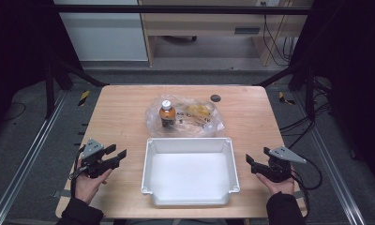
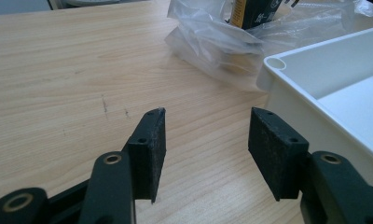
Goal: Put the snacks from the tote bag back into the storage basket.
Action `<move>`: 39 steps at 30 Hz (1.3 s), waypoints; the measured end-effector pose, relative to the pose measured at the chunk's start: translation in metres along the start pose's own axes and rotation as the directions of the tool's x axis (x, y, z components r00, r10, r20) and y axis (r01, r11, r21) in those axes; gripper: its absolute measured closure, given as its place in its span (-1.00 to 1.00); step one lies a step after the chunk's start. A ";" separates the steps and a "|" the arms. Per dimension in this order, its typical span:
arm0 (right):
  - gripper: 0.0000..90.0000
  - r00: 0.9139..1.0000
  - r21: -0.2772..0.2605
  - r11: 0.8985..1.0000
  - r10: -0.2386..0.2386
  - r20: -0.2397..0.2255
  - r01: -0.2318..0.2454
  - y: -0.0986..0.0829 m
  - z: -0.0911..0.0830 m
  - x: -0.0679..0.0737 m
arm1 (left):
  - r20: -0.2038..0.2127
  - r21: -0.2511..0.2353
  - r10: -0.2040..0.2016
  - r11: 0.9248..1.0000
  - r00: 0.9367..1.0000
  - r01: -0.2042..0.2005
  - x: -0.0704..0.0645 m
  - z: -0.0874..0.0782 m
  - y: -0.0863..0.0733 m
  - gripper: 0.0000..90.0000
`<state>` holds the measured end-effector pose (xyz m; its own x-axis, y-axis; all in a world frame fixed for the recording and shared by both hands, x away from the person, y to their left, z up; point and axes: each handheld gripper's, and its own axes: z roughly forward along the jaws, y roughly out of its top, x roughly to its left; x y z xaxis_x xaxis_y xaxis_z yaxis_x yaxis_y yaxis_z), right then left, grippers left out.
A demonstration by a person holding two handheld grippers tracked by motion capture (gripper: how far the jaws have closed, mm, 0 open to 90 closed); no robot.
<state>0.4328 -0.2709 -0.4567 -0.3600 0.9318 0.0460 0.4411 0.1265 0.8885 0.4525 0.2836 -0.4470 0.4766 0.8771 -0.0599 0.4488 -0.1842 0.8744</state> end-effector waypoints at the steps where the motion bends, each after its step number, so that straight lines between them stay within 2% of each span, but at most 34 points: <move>1: -0.51 1.000 -0.001 1.000 0.000 -0.001 0.000 0.000 -0.001 0.000 | -0.003 -0.003 0.004 1.000 1.000 -0.004 -0.001 0.000 0.001 0.03; 8: -0.50 1.000 -0.004 1.000 0.001 0.002 -0.001 0.000 -0.001 0.000 | 0.003 0.000 -0.008 1.000 1.000 0.008 -0.005 -0.001 0.007 0.02; 14: -0.50 1.000 0.006 1.000 0.001 -0.003 -0.001 0.000 0.000 0.001 | 0.013 -0.006 -0.003 1.000 1.000 0.003 -0.009 0.000 0.013 -0.02; 21: -0.50 1.000 0.002 1.000 -0.002 -0.006 0.002 0.001 0.000 0.001 | 0.007 -0.008 -0.009 1.000 1.000 0.009 -0.013 0.003 0.020 -0.06; 27: -0.49 1.000 -0.001 1.000 -0.007 -0.003 0.007 0.001 0.000 0.001 | 0.011 -0.018 0.011 1.000 1.000 -0.011 -0.016 0.005 0.028 -0.12; 39: -0.49 1.000 -0.006 1.000 -0.008 -0.001 0.008 0.001 -0.001 0.000 | 0.013 -0.047 0.015 0.999 1.000 -0.014 -0.016 0.006 0.046 -0.16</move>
<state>0.4325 -0.2708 -0.4556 -0.3637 0.9307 0.0396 0.4332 0.1314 0.8917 0.4700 0.2580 -0.4085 0.4935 0.8681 -0.0532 0.4060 -0.1759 0.8968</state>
